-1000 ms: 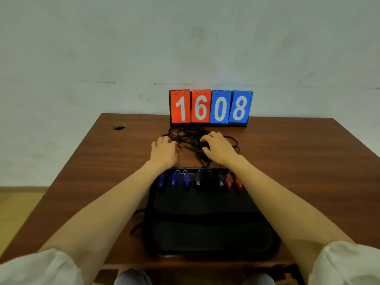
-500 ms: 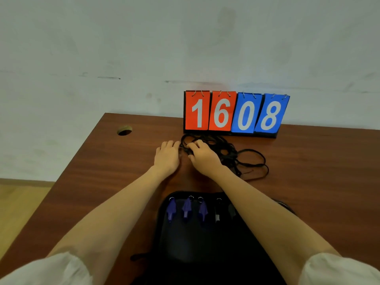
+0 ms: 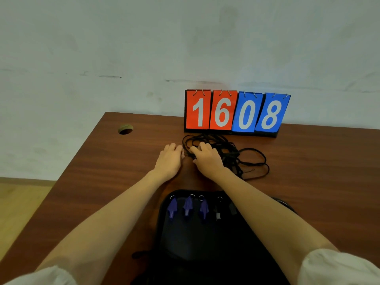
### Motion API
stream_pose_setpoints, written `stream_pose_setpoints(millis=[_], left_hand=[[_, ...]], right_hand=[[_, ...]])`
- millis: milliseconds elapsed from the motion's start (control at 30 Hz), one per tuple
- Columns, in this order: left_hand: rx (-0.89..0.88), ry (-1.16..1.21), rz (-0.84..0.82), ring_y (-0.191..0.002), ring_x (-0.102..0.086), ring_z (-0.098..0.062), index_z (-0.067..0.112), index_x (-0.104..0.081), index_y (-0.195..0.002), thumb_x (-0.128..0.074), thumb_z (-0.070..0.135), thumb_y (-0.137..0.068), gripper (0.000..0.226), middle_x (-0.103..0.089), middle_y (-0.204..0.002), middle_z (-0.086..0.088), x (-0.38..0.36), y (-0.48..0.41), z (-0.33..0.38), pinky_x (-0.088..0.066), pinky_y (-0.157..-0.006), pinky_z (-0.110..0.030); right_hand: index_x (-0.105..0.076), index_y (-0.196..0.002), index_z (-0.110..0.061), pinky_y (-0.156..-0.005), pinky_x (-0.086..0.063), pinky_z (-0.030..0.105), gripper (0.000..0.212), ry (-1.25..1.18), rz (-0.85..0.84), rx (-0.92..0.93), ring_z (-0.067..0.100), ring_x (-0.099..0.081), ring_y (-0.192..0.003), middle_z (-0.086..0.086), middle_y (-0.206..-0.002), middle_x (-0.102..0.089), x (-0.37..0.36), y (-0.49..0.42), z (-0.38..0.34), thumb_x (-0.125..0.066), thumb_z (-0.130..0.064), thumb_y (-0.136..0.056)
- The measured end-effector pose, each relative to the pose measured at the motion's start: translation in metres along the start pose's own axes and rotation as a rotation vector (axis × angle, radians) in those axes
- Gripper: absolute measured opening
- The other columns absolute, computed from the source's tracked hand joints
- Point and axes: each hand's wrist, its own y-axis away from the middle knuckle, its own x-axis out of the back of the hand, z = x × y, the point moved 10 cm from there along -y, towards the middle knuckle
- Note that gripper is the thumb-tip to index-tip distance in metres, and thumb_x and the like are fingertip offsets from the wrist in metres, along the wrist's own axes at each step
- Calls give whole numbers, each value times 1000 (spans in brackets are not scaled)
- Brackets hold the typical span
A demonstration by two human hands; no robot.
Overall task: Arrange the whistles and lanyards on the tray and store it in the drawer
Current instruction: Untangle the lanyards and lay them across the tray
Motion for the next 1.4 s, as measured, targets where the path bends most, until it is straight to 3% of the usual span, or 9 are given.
stream_pose_setpoints(millis=[100,300,467,567,667,933,1067,1267,1400], left_hand=[[-24,202,41,-83,-53,-27,16,-42,-90,-33,11,-99,13,-57,-88,-2,20,8,9,-36,-74,-36],[39,252,95,-96,-60,-22,13,-51,-112,-44,18,-98,17,-63,-104,-2,45,16,7,-46,-87,-39],[98,647,-46,-104,-55,-13,13,-45,-135,-57,11,-92,45,-56,-124,-1,50,11,45,-46,-88,-25],[4,845,-71,-82,-60,-10,16,-41,-140,-56,12,-93,50,-53,-132,-1,69,7,93,-51,-72,-20],[-86,907,-95,-67,-58,-11,16,-45,-138,-56,14,-92,47,-59,-117,-3,83,7,134,-47,-63,-19],[-64,710,-125,-65,-60,-9,0,-62,-110,-51,19,-96,26,-64,-86,-4,90,10,166,-49,-61,-16],[-34,594,9,-71,-58,-19,2,-66,-99,-54,15,-93,19,-62,-78,-5,119,10,152,-50,-78,-36],[-73,377,286,-86,-55,-22,0,-66,-107,-48,15,-96,25,-62,-94,-8,185,25,153,-37,-73,-24],[-102,272,297,-93,-59,-28,1,-65,-106,-47,12,-96,24,-65,-104,-15,195,32,157,-41,-76,-30]], right_hand=[[-65,-83,-4,-50,-36,34,30,-63,62,75,36,-57,-67,16,-79,-56,8,4,-8,-83,-6,-59],[-59,-117,-12,-83,-39,36,26,-88,123,-74,26,-52,-100,8,-109,-57,59,8,8,-46,-22,-97],[-59,-101,-12,-71,-51,35,16,-369,186,-149,20,-58,-73,3,-85,-64,120,23,30,-48,-23,-95],[-58,-99,-16,-65,-49,27,14,-474,225,-149,16,-57,-70,4,-83,-65,157,38,37,-47,-24,-96],[-61,-101,-16,-71,-48,24,15,-568,282,-150,16,-60,-79,3,-91,-67,193,56,48,-49,-22,-96],[-65,-102,-10,-72,-42,6,16,-719,588,-184,8,-60,-86,-3,-95,-65,289,109,102,-51,-17,-97],[-65,-100,-12,-71,-45,4,14,-847,755,-278,-6,-61,-78,-3,-93,-65,315,137,145,-52,-16,-96],[-65,-96,-16,-69,-43,2,12,-854,829,-329,-3,-60,-78,-8,-84,-64,323,166,167,-53,-16,-95],[-64,-96,-14,-74,-45,8,13,-859,845,-354,-5,-60,-76,-5,-84,-63,321,176,166,-52,-15,-95]])
